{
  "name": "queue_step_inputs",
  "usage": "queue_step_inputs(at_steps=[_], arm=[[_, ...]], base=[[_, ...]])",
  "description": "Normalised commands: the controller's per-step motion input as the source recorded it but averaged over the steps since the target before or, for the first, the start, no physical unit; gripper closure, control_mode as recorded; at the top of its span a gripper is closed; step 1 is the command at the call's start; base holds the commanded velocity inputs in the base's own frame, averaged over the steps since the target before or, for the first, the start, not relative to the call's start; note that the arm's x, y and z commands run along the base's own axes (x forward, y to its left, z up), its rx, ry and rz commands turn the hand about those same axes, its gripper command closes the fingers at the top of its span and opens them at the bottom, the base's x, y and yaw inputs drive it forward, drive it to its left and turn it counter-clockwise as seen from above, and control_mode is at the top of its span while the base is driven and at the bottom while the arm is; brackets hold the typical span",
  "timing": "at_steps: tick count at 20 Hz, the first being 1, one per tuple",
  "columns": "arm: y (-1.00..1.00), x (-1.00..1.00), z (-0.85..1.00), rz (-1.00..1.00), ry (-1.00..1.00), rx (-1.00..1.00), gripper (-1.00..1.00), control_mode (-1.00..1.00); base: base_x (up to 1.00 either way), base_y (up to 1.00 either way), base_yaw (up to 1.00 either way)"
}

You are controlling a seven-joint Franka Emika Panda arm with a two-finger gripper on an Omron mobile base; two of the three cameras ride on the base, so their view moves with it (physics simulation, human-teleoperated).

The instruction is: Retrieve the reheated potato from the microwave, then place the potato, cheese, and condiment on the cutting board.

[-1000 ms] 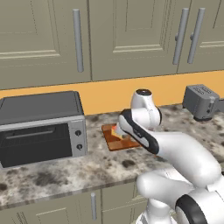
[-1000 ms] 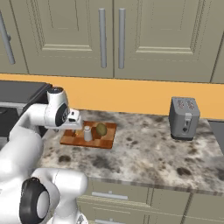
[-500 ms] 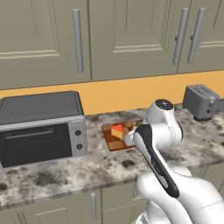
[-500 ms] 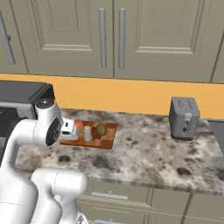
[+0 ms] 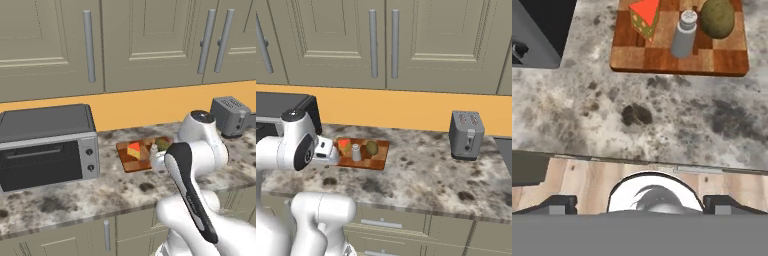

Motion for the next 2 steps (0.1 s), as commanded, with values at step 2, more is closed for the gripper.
queue_step_inputs(at_steps=[2], arm=[[-0.02,-0.62,0.22,-0.02,0.00,0.00,-1.00,-1.00]], base=[[0.00,0.00,0.00]])
